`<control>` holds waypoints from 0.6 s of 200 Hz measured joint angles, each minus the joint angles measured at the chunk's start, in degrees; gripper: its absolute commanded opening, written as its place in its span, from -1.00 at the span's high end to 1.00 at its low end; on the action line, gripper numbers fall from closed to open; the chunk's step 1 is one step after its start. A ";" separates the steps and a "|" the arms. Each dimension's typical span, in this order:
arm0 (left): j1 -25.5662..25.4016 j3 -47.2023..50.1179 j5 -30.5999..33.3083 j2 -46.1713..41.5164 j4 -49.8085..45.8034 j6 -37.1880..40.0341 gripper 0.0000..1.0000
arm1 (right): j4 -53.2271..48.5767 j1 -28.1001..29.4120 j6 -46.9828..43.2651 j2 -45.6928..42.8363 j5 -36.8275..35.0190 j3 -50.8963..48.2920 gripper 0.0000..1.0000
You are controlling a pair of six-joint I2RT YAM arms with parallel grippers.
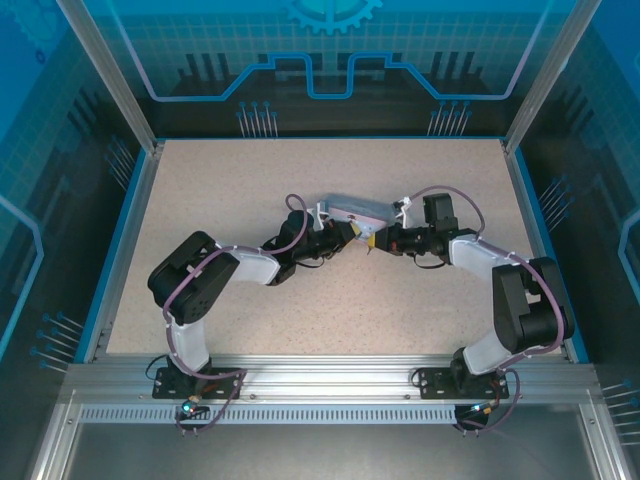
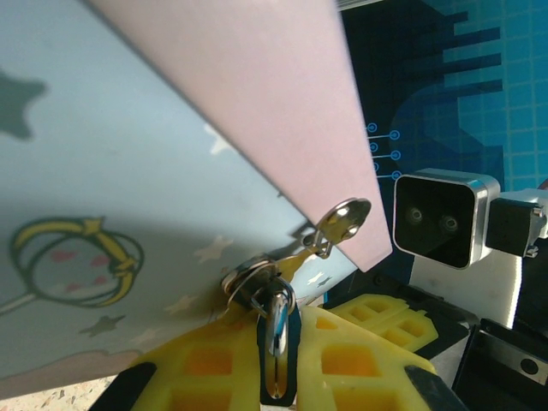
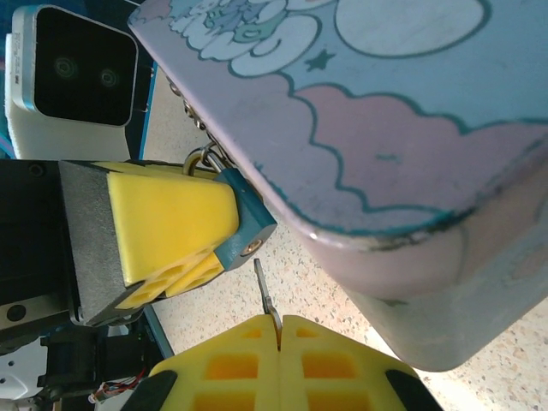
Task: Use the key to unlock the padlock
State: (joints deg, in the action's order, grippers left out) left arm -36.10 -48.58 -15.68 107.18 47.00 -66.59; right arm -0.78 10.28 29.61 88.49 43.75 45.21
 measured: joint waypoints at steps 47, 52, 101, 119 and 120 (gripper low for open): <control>-0.31 0.00 0.00 0.00 0.02 -0.66 1.00 | 0.57 0.04 0.46 0.00 0.04 -0.24 0.99; -0.33 0.00 0.00 0.00 0.02 -0.66 1.00 | 0.79 0.04 0.50 0.00 0.04 -0.24 0.99; -0.42 0.00 0.02 0.00 0.22 -0.83 1.00 | 2.03 0.04 1.38 0.00 0.22 -0.28 0.98; -0.42 0.00 0.31 0.00 0.83 -1.03 1.00 | 2.58 0.13 1.95 0.02 0.24 -0.28 0.99; -0.39 0.00 0.31 0.00 0.83 -1.03 1.00 | 2.58 0.13 1.92 0.02 0.24 -0.28 0.99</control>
State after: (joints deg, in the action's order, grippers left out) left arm -36.49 -48.58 -15.38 107.18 47.83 -67.61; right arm 1.80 10.41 31.53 88.51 43.99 44.93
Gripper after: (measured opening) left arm 0.120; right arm 0.045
